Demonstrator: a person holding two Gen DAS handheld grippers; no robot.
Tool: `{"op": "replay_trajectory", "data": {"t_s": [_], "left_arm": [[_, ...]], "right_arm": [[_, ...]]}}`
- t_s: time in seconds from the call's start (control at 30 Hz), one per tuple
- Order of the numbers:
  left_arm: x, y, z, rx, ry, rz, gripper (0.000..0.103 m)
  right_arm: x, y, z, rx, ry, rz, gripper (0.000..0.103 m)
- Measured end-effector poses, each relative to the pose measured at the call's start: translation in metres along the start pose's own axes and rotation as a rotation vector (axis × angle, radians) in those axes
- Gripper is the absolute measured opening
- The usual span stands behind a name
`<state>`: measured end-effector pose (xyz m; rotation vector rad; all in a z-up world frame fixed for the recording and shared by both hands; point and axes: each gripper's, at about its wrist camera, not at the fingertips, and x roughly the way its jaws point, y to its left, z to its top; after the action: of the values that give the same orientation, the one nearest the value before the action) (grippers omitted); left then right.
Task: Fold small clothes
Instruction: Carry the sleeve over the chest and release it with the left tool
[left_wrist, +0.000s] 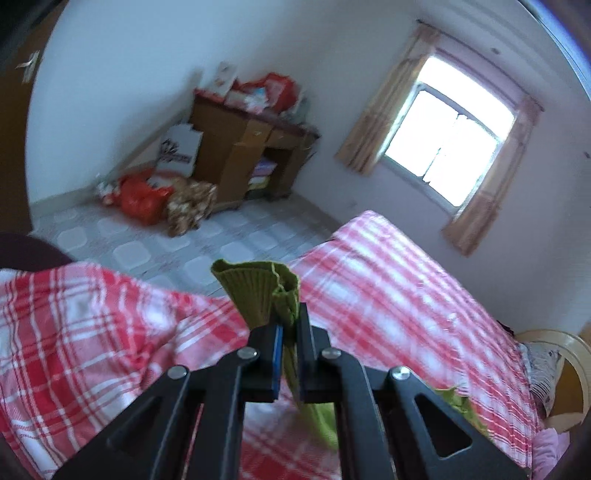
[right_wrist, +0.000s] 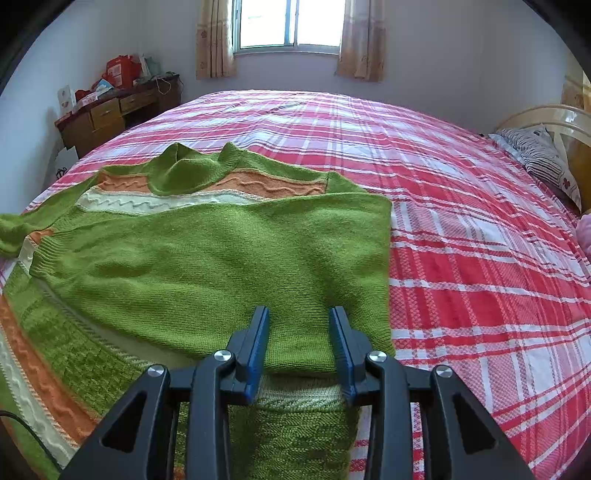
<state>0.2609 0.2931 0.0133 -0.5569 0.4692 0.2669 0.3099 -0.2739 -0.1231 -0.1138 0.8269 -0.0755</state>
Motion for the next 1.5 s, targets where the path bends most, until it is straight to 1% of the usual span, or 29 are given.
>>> {"op": "replay_trajectory", "data": {"t_s": [0.23,0.37,0.5,0.57,0.63,0.77,0.83,0.93,0.97,1.0,1.03,1.07,1.1,1.13,1.17,1.23,1.27,1.3,1.33,1.37,1.43,1.47,1.5], "left_arm": [[-0.016,-0.076,0.008,0.1,-0.039,-0.113,0.006],[-0.027,-0.132,0.007,0.159,-0.05,-0.2,0.006],[-0.03,-0.183,-0.001,0.237,-0.051,-0.272,0.006],[-0.029,-0.208,-0.011,0.278,-0.044,-0.308,0.006],[-0.025,-0.228,-0.023,0.318,-0.033,-0.328,0.006],[-0.012,-0.264,-0.065,0.402,0.006,-0.376,0.006],[-0.006,-0.284,-0.093,0.456,0.036,-0.397,0.006],[0.006,-0.314,-0.147,0.54,0.077,-0.417,0.006],[0.014,-0.323,-0.174,0.586,0.096,-0.412,0.006],[0.019,-0.33,-0.193,0.618,0.113,-0.41,0.006],[0.023,-0.337,-0.205,0.639,0.125,-0.411,0.006],[0.032,-0.342,-0.228,0.681,0.137,-0.4,0.006],[0.034,-0.351,-0.239,0.706,0.142,-0.391,0.006],[0.042,-0.356,-0.258,0.744,0.171,-0.393,0.006],[0.045,-0.36,-0.269,0.774,0.187,-0.386,0.012],[0.052,-0.369,-0.286,0.849,0.205,-0.339,0.018],[0.052,-0.367,-0.291,0.872,0.227,-0.338,0.024],[0.049,-0.363,-0.291,0.874,0.235,-0.358,0.028],[0.045,-0.363,-0.293,0.877,0.229,-0.361,0.04],[0.039,-0.357,-0.288,0.884,0.206,-0.35,0.058],[0.027,-0.344,-0.282,0.887,0.149,-0.347,0.078],[0.021,-0.329,-0.274,0.894,0.113,-0.334,0.081],[0.021,-0.317,-0.271,0.909,0.094,-0.31,0.081]], "right_arm": [[0.0,0.0,0.0,0.004,-0.003,0.003,0.036],[0.0,0.0,0.0,0.007,-0.003,0.006,0.036],[-0.001,-0.002,-0.001,0.019,-0.007,0.02,0.036],[-0.001,-0.003,-0.001,0.025,-0.009,0.027,0.036],[-0.002,-0.004,-0.001,0.031,-0.011,0.033,0.036],[-0.002,-0.007,-0.002,0.045,-0.014,0.05,0.036],[-0.002,-0.007,-0.002,0.049,-0.015,0.054,0.036],[-0.001,-0.008,-0.003,0.054,-0.017,0.061,0.036],[-0.001,-0.009,-0.003,0.058,-0.017,0.064,0.036],[-0.001,-0.009,-0.003,0.061,-0.018,0.067,0.036],[-0.001,-0.01,-0.003,0.065,-0.019,0.071,0.036],[-0.001,-0.011,-0.003,0.069,-0.019,0.075,0.036],[-0.002,-0.012,-0.003,0.073,-0.02,0.078,0.036],[-0.002,-0.012,-0.003,0.077,-0.022,0.082,0.036],[-0.002,-0.013,-0.004,0.081,-0.022,0.085,0.036],[-0.002,-0.014,-0.004,0.086,-0.024,0.091,0.036],[-0.002,-0.015,-0.004,0.088,-0.024,0.094,0.036],[-0.002,-0.015,-0.004,0.091,-0.025,0.097,0.036],[-0.002,-0.016,-0.004,0.095,-0.026,0.102,0.036],[-0.002,-0.017,-0.003,0.1,-0.027,0.107,0.036],[-0.001,-0.018,-0.003,0.105,-0.028,0.114,0.036],[-0.001,-0.018,-0.003,0.108,-0.028,0.117,0.036],[-0.001,-0.018,-0.003,0.109,-0.029,0.118,0.036]]}}
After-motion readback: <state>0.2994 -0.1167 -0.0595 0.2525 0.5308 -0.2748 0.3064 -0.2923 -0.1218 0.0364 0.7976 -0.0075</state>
